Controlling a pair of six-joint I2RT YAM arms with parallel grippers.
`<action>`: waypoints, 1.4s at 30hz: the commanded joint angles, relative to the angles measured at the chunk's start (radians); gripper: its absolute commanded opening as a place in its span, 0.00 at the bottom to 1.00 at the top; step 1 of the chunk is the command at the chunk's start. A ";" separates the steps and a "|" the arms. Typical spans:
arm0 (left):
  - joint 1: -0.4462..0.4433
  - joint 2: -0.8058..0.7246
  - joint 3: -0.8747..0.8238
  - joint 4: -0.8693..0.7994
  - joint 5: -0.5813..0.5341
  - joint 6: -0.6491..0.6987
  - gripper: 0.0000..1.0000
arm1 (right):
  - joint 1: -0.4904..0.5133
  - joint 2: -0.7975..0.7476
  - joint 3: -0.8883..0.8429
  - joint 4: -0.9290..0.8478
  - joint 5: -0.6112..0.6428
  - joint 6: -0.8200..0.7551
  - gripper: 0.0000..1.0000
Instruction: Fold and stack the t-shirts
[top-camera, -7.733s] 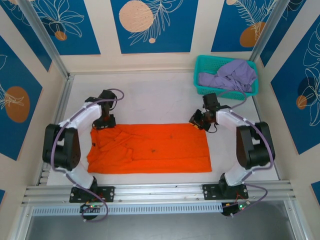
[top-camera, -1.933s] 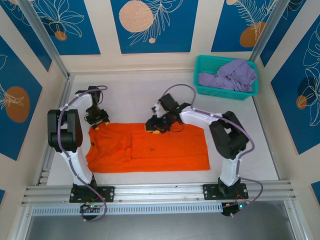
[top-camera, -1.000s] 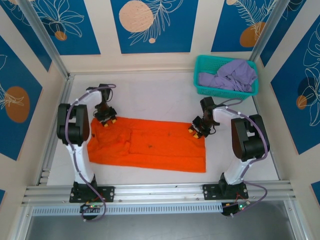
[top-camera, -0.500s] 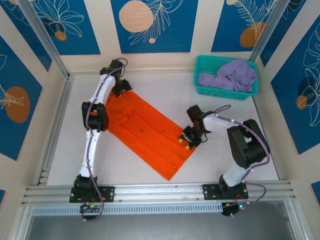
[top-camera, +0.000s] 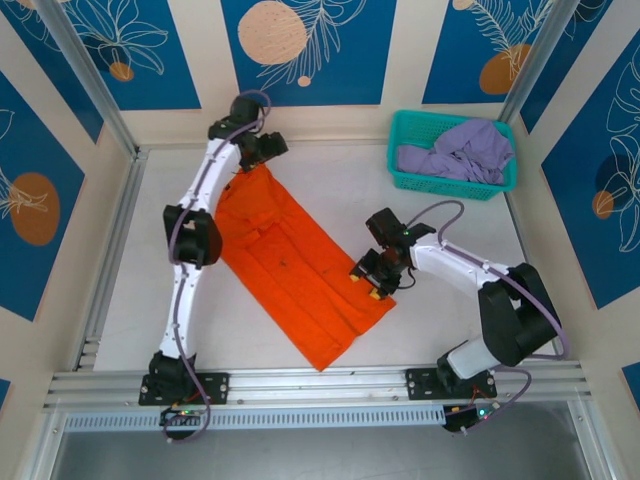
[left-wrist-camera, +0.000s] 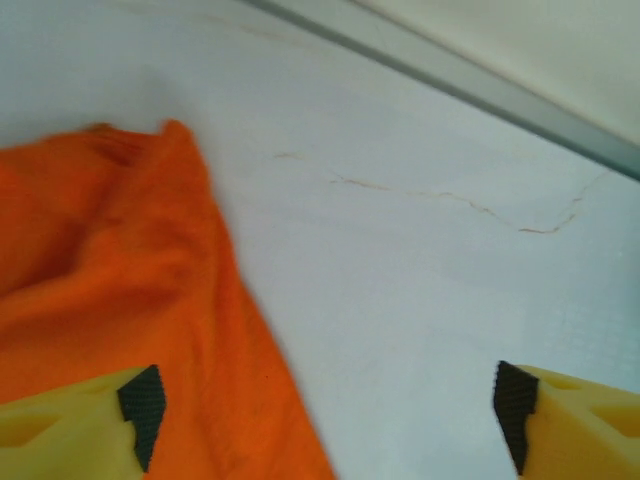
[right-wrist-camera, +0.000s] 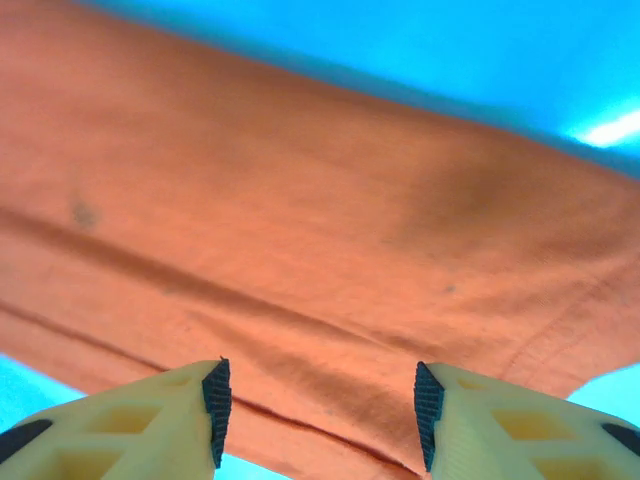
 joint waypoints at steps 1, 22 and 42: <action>0.034 -0.215 -0.180 -0.132 -0.139 0.012 0.82 | 0.033 0.011 0.061 0.029 -0.026 -0.277 0.52; 0.117 -0.260 -0.835 0.084 -0.072 0.051 0.66 | 0.491 0.372 0.310 -0.051 -0.097 -0.597 0.48; -0.047 0.190 -0.079 0.005 0.145 0.064 0.73 | 0.485 0.762 0.784 -0.071 -0.163 -0.251 0.47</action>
